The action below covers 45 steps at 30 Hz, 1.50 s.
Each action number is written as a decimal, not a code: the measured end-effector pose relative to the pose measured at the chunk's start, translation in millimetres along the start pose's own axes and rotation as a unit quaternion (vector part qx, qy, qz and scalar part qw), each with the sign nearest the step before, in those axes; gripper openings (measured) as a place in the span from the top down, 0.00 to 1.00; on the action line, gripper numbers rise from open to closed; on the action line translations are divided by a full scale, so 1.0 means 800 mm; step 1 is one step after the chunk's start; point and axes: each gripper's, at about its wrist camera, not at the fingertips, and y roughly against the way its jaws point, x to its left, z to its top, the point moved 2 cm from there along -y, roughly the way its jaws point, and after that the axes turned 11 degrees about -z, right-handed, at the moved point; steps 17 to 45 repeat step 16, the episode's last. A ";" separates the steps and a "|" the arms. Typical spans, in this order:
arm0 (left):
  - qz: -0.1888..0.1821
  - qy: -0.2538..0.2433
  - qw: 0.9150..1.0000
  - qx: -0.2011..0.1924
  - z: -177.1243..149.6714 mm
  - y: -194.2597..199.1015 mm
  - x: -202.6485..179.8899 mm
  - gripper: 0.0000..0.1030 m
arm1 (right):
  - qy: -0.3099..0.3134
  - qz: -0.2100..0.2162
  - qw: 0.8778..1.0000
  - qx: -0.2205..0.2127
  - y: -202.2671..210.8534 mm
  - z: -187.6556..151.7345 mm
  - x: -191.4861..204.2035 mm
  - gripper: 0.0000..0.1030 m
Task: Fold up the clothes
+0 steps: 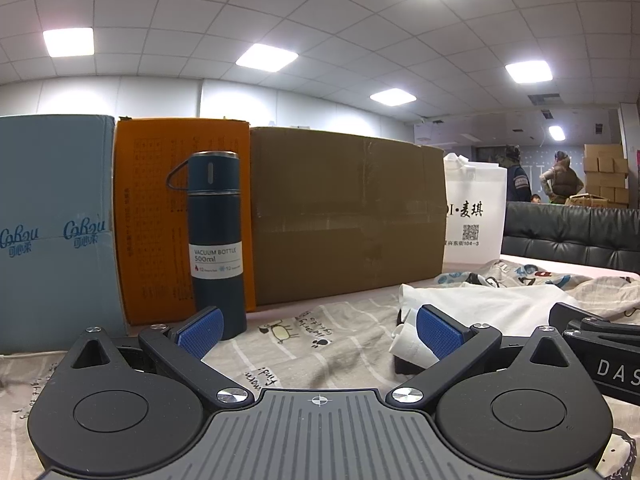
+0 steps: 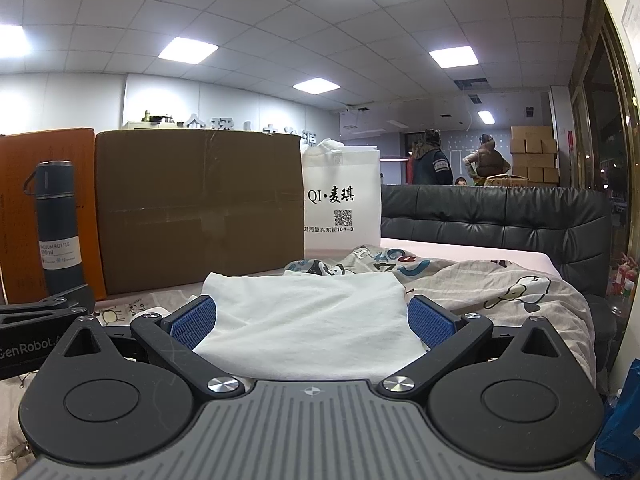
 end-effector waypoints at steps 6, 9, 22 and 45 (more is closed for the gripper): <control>-0.003 0.005 1.000 0.006 -0.001 -0.003 0.002 0.00 | 0.001 0.000 1.000 0.001 0.001 0.001 0.000 0.00; -0.004 0.008 1.000 0.008 -0.001 -0.004 0.003 0.00 | 0.002 0.000 1.000 0.002 0.001 0.001 0.000 0.00; -0.006 0.004 1.000 0.006 -0.001 -0.003 0.002 0.00 | 0.003 0.000 1.000 0.002 0.000 0.001 0.000 0.00; -0.006 0.004 1.000 0.006 -0.001 -0.003 0.002 0.00 | 0.003 0.000 1.000 0.002 0.000 0.001 0.000 0.00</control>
